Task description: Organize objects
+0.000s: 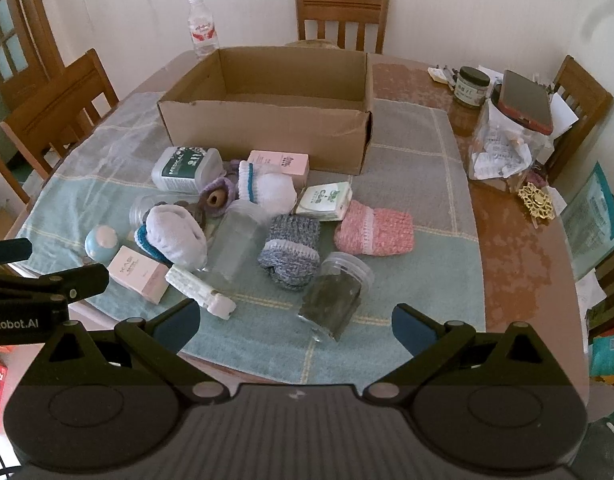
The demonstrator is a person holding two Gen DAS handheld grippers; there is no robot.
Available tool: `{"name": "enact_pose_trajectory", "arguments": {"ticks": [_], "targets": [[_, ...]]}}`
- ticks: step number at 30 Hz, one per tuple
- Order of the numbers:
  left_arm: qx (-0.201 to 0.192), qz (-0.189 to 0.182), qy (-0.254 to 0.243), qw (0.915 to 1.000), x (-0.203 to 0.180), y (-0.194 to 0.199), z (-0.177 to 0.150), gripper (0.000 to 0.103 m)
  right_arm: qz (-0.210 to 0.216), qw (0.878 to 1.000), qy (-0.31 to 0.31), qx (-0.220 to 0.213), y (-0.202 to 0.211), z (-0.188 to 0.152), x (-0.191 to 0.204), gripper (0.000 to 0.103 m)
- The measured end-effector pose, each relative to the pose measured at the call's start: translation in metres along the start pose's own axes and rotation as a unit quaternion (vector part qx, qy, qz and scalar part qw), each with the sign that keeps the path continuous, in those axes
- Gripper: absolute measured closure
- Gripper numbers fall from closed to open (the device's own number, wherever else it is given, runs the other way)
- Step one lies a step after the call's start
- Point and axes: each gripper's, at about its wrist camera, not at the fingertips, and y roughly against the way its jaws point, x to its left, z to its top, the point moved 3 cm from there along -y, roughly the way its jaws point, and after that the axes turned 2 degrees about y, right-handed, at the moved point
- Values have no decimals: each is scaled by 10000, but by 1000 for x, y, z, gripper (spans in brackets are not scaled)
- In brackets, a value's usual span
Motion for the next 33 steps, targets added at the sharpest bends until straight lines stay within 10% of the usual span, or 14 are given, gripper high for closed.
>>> {"name": "enact_pose_trajectory", "arguments": {"ticks": [33], "targets": [[-46,-692,-920,9933,31,-61,-41,0,-265,9990,-332,-149,-34,-34,20,0]]}}
